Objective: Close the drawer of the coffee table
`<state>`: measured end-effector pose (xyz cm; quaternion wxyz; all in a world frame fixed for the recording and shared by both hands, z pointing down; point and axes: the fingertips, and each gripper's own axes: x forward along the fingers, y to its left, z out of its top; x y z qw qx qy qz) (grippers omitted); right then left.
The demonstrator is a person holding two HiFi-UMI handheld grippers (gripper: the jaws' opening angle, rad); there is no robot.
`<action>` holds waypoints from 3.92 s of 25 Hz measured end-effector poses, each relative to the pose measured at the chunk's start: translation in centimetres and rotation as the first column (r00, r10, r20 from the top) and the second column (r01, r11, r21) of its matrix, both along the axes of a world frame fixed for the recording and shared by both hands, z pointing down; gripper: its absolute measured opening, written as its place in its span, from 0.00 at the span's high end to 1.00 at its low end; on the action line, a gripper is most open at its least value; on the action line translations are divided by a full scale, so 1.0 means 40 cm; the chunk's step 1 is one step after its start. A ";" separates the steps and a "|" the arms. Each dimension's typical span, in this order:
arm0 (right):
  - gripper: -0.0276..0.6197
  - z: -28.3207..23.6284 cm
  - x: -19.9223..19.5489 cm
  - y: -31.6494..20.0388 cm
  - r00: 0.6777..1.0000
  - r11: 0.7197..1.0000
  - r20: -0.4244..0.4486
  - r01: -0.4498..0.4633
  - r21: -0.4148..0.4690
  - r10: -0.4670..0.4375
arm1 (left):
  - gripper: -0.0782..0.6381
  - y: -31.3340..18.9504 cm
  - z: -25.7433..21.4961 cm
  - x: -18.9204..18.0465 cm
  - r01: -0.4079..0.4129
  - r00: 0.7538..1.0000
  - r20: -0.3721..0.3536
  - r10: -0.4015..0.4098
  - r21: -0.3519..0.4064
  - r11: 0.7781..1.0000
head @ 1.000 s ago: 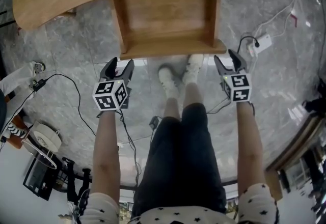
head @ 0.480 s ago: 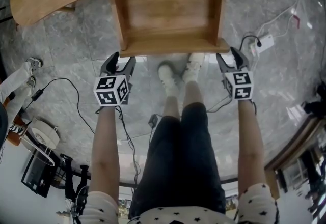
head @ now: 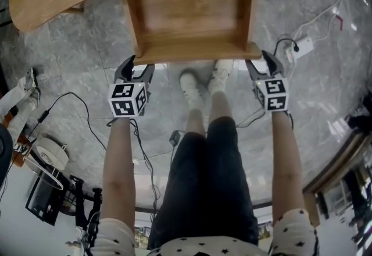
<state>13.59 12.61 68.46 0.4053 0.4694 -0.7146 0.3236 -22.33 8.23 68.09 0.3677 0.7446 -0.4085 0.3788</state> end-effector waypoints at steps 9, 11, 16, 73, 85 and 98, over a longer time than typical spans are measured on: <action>0.58 -0.006 -0.026 -0.014 0.999 0.999 0.014 0.032 0.000 -0.032 | 0.53 0.000 -0.002 0.007 -0.022 1.000 0.015 0.022 0.004 1.000; 0.58 -0.006 -0.024 -0.015 1.000 1.000 0.018 0.023 0.001 -0.023 | 0.53 0.000 -0.003 0.008 -0.020 1.000 0.019 0.020 0.001 1.000; 0.59 -0.003 -0.013 -0.015 1.000 1.000 0.016 -0.012 -0.003 0.013 | 0.54 0.001 -0.003 0.009 -0.003 1.000 0.023 0.003 -0.006 1.000; 0.60 -0.122 -0.005 -0.040 0.997 0.996 0.035 -0.071 -0.054 0.073 | 0.54 -0.008 -0.116 0.014 0.043 0.999 0.022 -0.041 -0.070 0.997; 0.61 -0.162 -0.010 -0.049 0.996 0.996 0.050 -0.072 -0.056 0.075 | 0.54 -0.028 -0.158 0.010 0.051 0.999 0.022 -0.050 -0.059 0.997; 0.61 -0.197 -0.010 -0.059 0.996 0.997 0.063 -0.065 -0.052 0.068 | 0.54 -0.040 -0.193 0.010 0.065 0.998 0.022 -0.064 -0.053 0.996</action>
